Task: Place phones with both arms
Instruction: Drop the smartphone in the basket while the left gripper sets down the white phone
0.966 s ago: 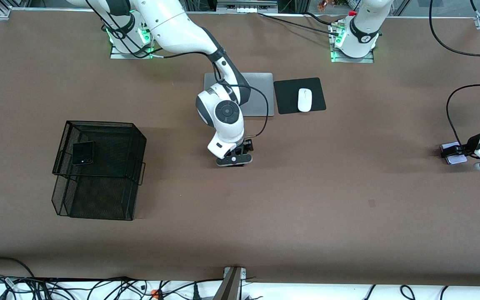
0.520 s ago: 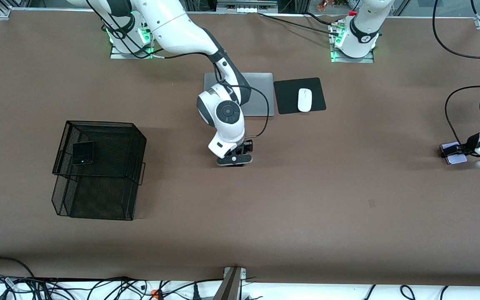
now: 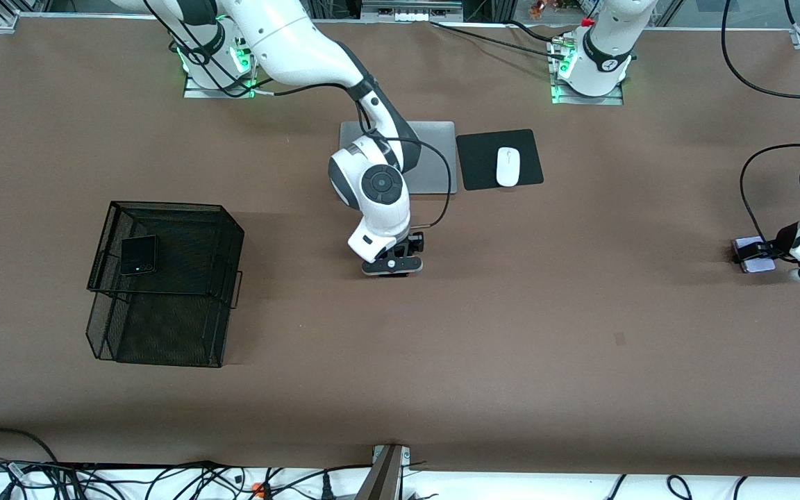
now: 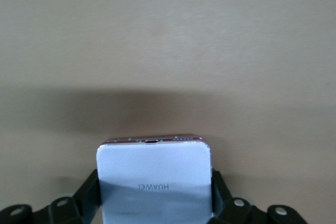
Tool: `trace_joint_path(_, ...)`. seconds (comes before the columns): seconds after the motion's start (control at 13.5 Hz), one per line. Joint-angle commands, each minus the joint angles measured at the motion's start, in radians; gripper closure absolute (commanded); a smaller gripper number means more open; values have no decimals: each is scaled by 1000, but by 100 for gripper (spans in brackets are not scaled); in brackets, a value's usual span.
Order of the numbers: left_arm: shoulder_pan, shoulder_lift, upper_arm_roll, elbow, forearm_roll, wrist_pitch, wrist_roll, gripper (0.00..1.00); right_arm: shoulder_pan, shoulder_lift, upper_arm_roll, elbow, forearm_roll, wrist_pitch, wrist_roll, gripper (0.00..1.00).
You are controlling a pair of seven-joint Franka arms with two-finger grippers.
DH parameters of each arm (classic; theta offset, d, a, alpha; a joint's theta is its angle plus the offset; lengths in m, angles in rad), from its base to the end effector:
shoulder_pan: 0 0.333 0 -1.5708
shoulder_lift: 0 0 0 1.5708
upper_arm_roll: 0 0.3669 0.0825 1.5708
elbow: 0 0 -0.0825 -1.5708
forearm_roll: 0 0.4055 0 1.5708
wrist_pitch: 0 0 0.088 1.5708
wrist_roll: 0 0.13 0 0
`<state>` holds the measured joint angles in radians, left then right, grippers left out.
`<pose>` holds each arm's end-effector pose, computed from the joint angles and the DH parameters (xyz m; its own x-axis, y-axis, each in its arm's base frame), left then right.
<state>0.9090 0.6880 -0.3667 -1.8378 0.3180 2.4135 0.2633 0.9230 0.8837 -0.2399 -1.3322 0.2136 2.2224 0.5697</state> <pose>0.5702 0.3683 0.1678 0.9940 0.1037 -0.0356 0.1052 -0.9935 0.0429 0.5844 0.5479 0.2072 0.9967 0.0739 0.0339 0.0743 -0.9972 -0.0084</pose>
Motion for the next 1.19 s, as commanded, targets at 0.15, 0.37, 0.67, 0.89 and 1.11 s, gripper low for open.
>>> trace_joint_path(0.15,-187,-31,-63,278,18,-447,-35,84,-82,-167,-2,51,13,-289,-16,100)
trace_joint_path(0.37,-342,-33,-63,376,15,-595,-146,76,-218,-276,-4,51,6,-449,-161,100)
trace_joint_path(0.67,-582,-24,-80,377,-16,-613,-119,69,-348,-338,-114,51,0,-546,-455,100)
trace_joint_path(0.89,-726,-4,-87,379,-236,-605,-131,70,-387,-321,-203,6,6,-531,-594,100)
trace_joint_path(1.11,-911,79,-84,377,-396,-426,-170,75,-409,-324,-203,-102,13,-479,-605,100)
